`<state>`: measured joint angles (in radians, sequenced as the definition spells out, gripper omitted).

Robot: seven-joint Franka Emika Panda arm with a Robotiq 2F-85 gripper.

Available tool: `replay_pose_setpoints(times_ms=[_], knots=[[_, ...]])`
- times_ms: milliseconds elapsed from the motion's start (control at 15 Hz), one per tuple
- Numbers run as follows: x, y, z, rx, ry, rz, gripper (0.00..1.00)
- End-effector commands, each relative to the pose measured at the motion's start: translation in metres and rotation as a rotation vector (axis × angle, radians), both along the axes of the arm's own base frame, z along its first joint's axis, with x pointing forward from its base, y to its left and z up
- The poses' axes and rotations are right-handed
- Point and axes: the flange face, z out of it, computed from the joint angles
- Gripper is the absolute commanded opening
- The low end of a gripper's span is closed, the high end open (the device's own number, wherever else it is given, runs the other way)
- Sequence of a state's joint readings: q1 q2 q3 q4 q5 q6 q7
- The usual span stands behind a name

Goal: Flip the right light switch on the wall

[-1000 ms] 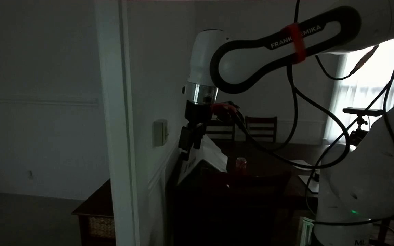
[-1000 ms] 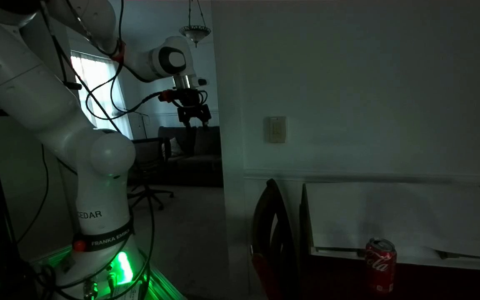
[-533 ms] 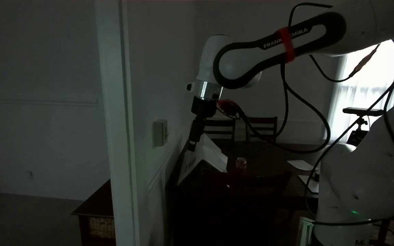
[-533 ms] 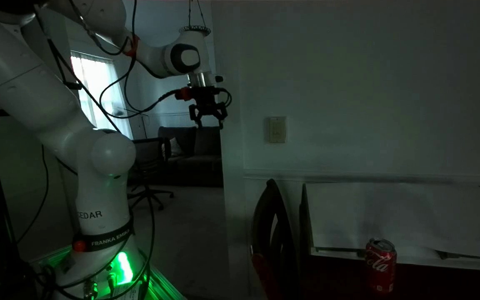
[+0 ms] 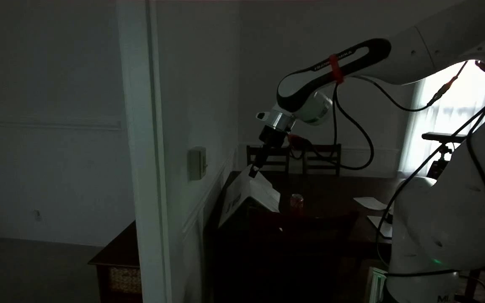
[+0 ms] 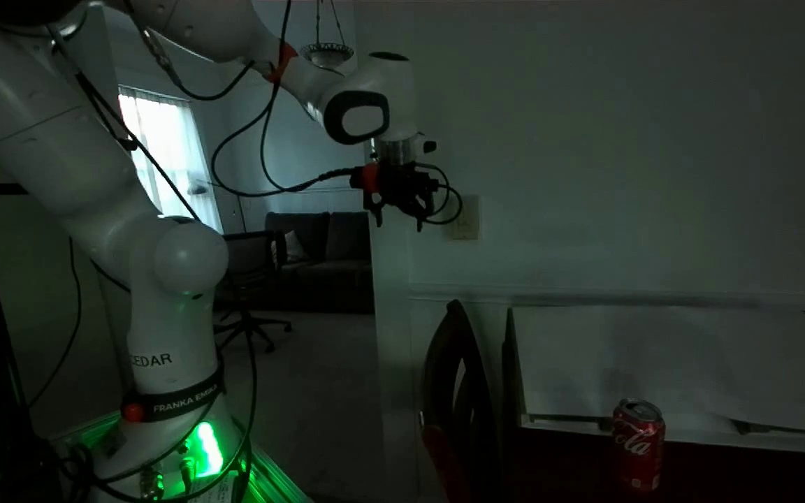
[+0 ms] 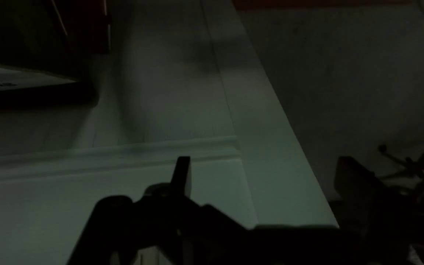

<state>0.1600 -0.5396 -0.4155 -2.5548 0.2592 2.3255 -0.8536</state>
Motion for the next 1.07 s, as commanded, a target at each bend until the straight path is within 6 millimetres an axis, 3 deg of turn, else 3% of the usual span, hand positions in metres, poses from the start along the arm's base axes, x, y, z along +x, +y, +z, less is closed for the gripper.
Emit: replay_pose_setpoints(times_ms=[0, 267, 333, 400, 867, 1000], knots=[[0.006, -0.041, -0.008, 0.196, -0.026, -0.047, 1.00], [0.014, -0.071, -0.025, 0.415, -0.031, -0.150, 1.00], [0.019, -0.071, -0.029, 0.475, -0.018, -0.166, 1.00], [0.005, -0.063, -0.025, 0.396, -0.023, -0.150, 1.00], [0.017, -0.068, -0.033, 0.450, -0.004, -0.174, 1.00], [0.034, -0.066, -0.033, 0.554, 0.036, -0.251, 1.00]])
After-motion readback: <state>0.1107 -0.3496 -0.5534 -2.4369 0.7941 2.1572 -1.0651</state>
